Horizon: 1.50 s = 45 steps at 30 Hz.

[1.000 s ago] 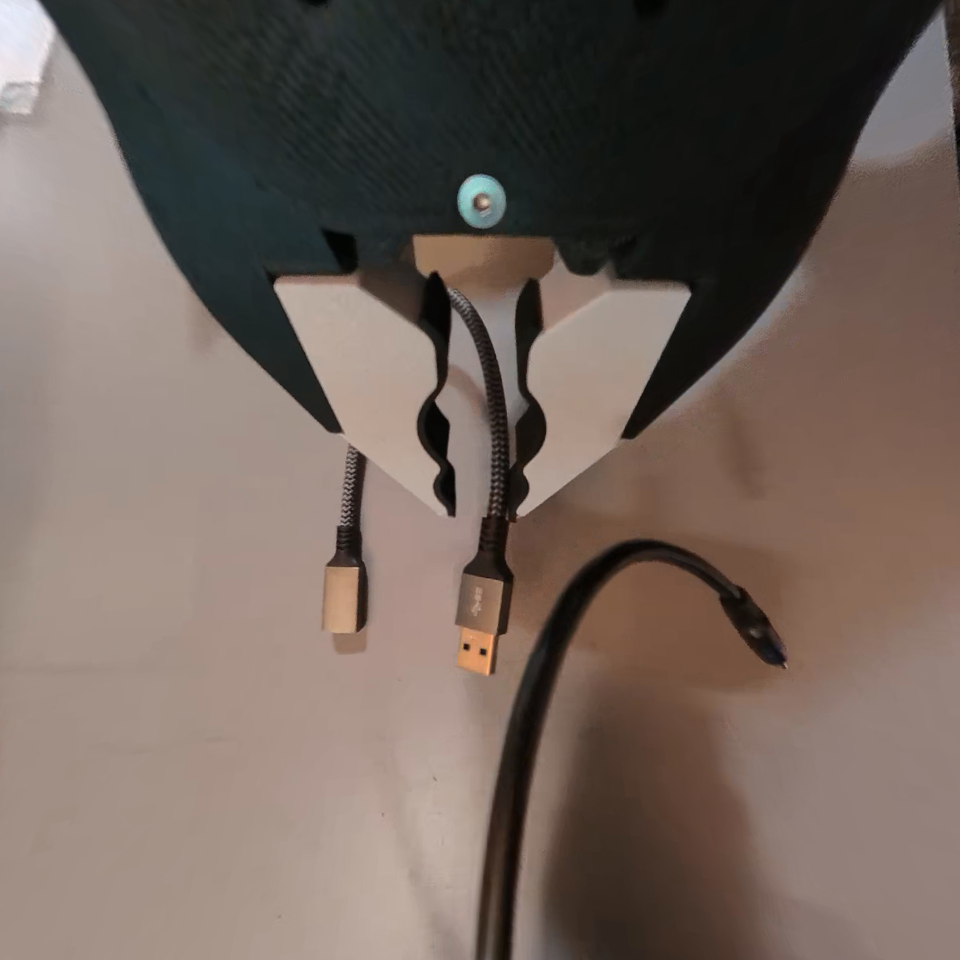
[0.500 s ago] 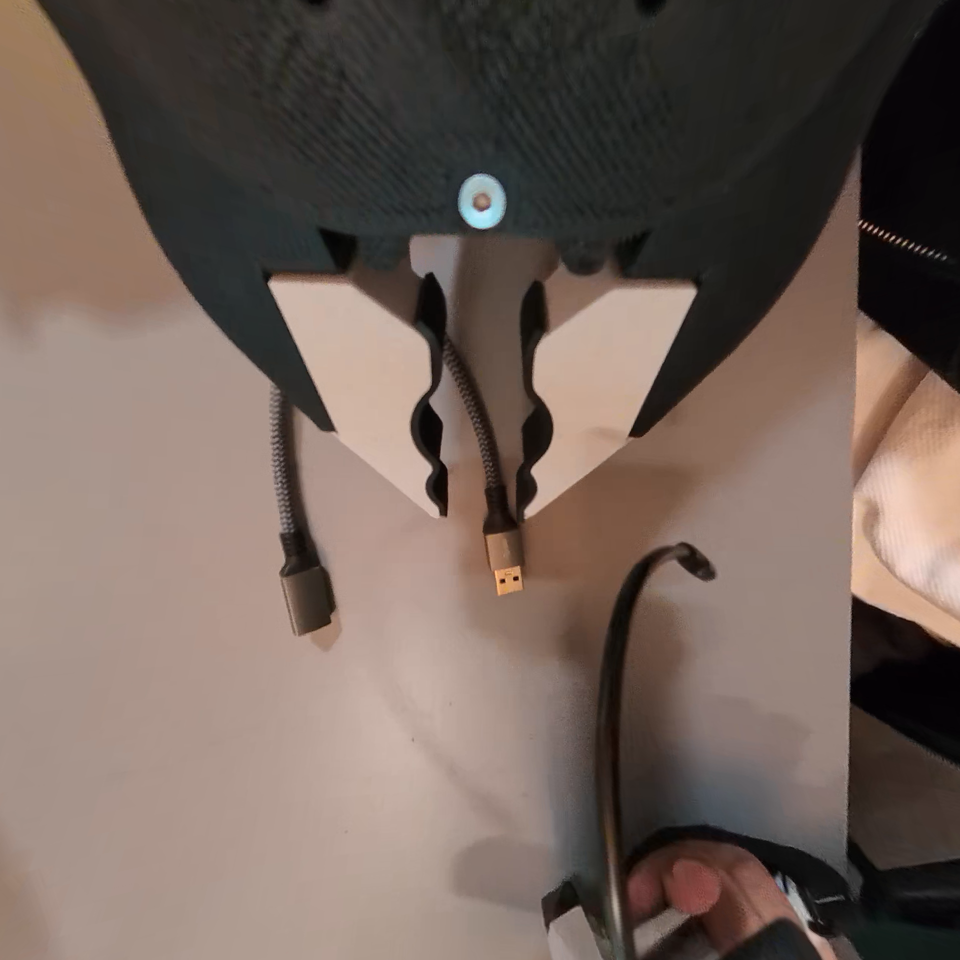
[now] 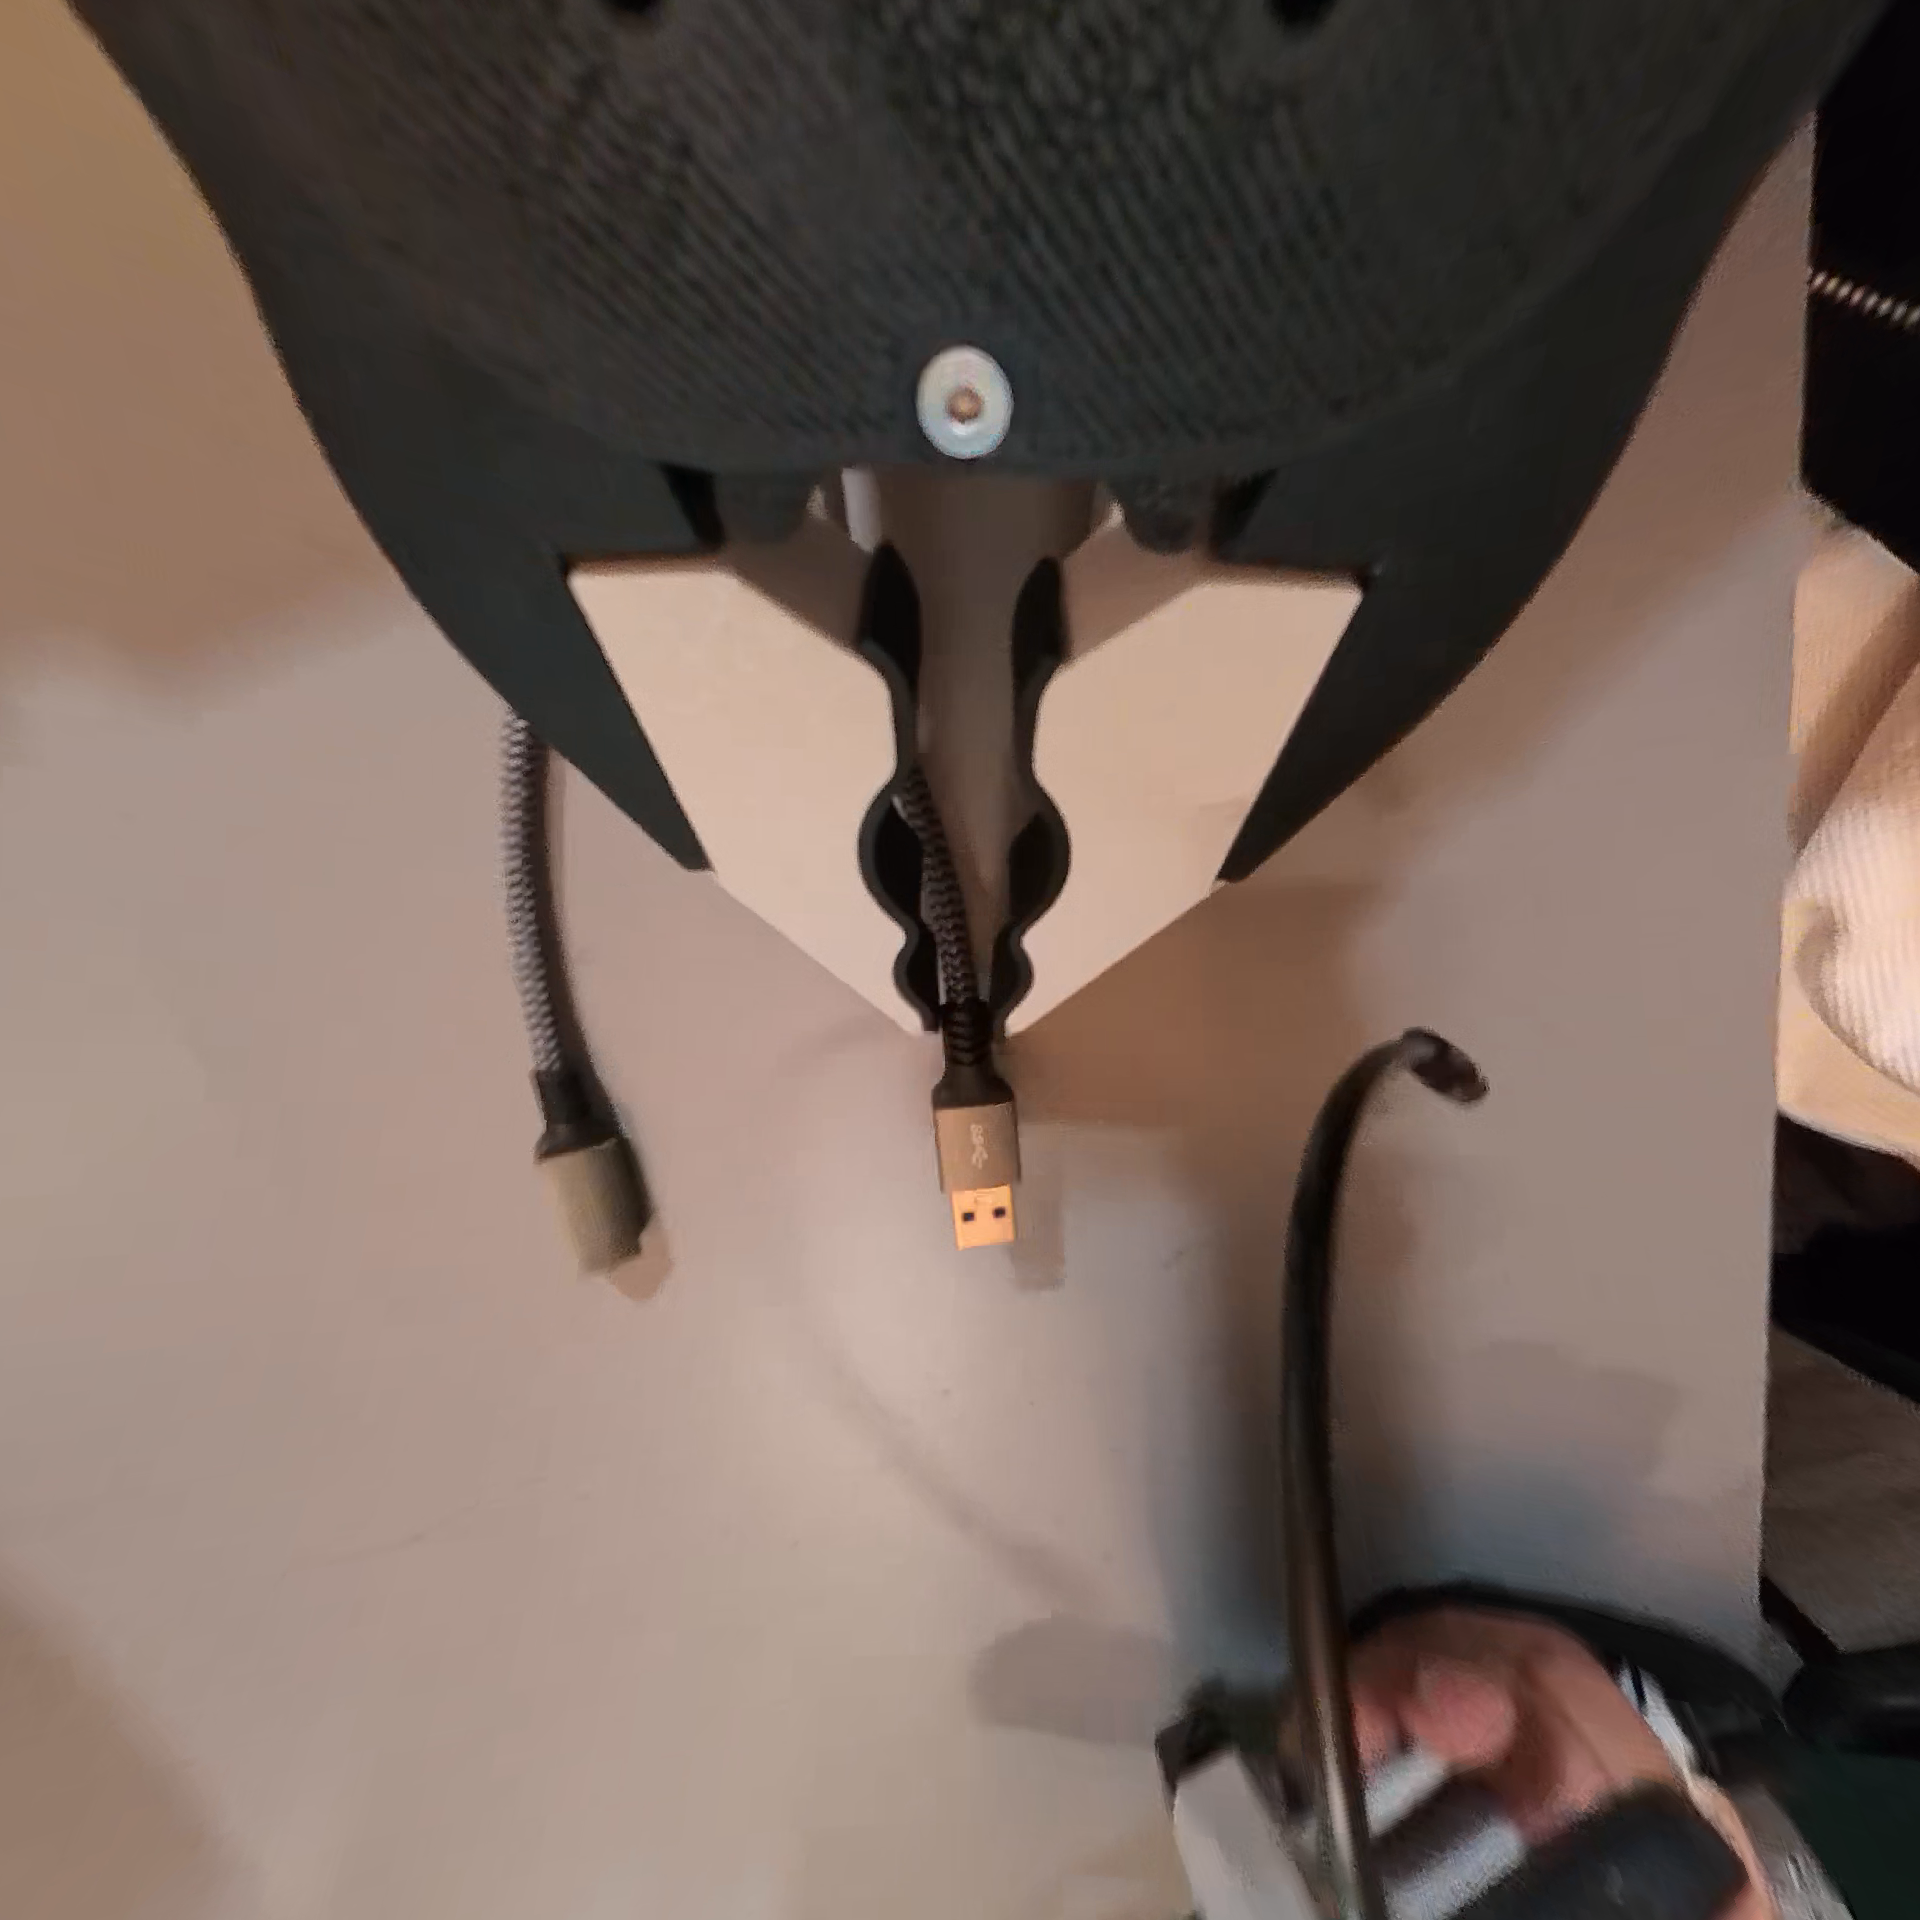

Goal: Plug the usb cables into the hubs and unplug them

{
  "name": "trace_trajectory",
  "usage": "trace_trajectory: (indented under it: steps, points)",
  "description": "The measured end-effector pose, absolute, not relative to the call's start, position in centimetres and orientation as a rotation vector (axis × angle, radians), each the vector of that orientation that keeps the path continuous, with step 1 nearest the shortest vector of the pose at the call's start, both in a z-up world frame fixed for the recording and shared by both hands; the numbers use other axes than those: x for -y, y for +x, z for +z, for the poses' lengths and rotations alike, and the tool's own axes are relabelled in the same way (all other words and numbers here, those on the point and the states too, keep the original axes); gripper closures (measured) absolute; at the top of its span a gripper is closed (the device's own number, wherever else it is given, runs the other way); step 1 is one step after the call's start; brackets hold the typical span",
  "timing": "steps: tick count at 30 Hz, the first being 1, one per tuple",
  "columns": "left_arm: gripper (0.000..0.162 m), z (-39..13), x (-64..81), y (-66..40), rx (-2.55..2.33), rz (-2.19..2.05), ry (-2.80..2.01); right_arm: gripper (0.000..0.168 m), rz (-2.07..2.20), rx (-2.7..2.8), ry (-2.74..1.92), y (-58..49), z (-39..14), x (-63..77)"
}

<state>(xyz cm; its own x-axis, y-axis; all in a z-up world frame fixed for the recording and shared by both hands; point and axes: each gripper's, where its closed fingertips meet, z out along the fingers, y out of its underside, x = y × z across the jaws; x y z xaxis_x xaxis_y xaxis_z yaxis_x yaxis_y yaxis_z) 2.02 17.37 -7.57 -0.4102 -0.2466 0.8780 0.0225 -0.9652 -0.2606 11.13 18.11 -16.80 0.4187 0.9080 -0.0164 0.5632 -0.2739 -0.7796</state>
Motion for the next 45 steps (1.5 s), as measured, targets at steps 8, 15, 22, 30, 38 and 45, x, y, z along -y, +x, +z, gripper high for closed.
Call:
trace_trajectory:
  steps: [8, 15, 22, 30, 38, 45]
  points:
    - [0.153, -8.9, -15.3, 3.6, -0.533, -2.354, -1.731, 0.160, 0.426, 1.190, -1.783, 12.6, -10.5, -19.0]
    - [0.153, -9.5, -15.2, 4.0, -0.554, -2.304, -1.784, 0.160, 0.157, 1.385, -1.665, 10.3, -9.6, -17.3]
    - [0.153, -9.5, -15.1, 4.0, -0.564, -2.295, -1.787, 0.161, 0.010, 1.465, -1.604, 9.4, -9.5, -16.7]
    - [0.153, -9.6, -15.3, 4.0, -0.548, -2.296, -1.790, 0.161, 0.009, 1.474, -1.582, 9.2, -9.0, -16.3]
    - [0.154, -9.6, -15.2, 4.1, -0.556, -2.294, -1.793, 0.161, -0.031, 1.498, -1.575, 9.1, -9.3, -16.3]
    - [0.154, -9.7, -15.1, 4.1, -0.564, -2.279, -1.802, 0.161, -0.084, 1.518, -1.576, 9.3, -9.6, -16.4]
